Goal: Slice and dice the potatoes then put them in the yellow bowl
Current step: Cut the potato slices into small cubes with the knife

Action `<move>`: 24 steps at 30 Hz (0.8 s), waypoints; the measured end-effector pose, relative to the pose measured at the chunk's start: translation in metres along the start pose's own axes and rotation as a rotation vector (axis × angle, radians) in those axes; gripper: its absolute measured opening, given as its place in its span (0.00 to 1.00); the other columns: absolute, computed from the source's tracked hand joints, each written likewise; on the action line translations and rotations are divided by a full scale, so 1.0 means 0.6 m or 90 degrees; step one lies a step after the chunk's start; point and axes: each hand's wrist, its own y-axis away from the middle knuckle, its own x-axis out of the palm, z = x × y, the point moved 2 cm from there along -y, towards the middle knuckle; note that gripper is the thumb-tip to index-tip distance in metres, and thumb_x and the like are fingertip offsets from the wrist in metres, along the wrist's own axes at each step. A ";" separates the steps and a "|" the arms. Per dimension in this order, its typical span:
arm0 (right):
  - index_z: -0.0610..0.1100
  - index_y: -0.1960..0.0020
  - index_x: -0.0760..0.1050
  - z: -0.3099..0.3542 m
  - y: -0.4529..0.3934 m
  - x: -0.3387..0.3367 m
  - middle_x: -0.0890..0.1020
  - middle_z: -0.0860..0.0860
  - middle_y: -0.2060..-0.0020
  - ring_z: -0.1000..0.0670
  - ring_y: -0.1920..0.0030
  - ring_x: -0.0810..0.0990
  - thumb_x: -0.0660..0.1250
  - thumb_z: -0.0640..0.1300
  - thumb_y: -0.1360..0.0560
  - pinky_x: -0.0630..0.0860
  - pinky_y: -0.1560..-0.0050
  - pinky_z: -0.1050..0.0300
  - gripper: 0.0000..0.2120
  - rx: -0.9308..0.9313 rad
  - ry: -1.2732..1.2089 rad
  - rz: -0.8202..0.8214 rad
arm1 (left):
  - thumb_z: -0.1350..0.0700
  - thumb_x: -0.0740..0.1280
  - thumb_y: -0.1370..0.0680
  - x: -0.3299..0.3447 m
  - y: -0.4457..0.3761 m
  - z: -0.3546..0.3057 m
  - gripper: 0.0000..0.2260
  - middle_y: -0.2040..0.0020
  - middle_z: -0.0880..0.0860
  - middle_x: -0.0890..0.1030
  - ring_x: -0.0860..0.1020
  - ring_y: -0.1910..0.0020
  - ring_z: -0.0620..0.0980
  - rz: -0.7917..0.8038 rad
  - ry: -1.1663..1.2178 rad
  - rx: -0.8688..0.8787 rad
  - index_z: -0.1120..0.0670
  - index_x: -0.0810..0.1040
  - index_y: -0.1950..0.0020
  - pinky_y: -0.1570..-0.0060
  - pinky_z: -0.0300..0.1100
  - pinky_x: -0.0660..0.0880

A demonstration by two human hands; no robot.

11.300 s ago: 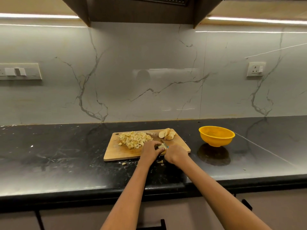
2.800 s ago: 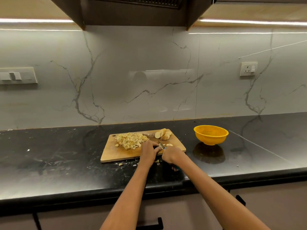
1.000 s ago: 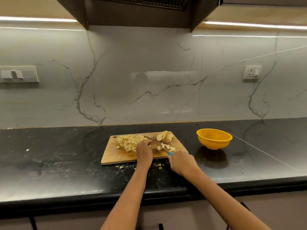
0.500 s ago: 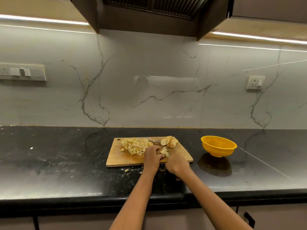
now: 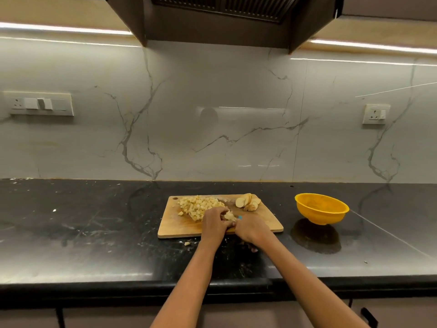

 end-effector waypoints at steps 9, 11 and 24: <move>0.39 0.54 0.67 -0.048 -0.002 -0.038 0.74 0.45 0.67 0.51 0.74 0.74 0.50 0.49 0.18 0.72 0.77 0.62 0.15 0.051 -0.246 0.051 | 0.49 0.72 0.29 0.021 -0.017 -0.002 0.14 0.46 0.49 0.79 0.74 0.47 0.46 0.044 -0.130 0.071 0.52 0.79 0.45 0.49 0.38 0.72; 0.41 0.56 0.66 -0.056 -0.015 -0.039 0.74 0.46 0.66 0.52 0.74 0.74 0.50 0.50 0.18 0.72 0.76 0.62 0.16 0.051 -0.276 0.057 | 0.49 0.70 0.27 0.018 -0.028 0.006 0.10 0.45 0.49 0.79 0.73 0.45 0.46 0.034 -0.185 0.061 0.51 0.80 0.48 0.48 0.39 0.71; 0.41 0.60 0.69 -0.061 -0.110 -0.029 0.72 0.49 0.76 0.54 0.80 0.70 0.51 0.51 0.17 0.70 0.77 0.61 0.20 -0.014 -0.499 -0.030 | 0.44 0.68 0.27 0.044 -0.081 0.010 0.10 0.47 0.44 0.81 0.71 0.44 0.45 0.123 -0.229 0.147 0.47 0.83 0.51 0.43 0.46 0.64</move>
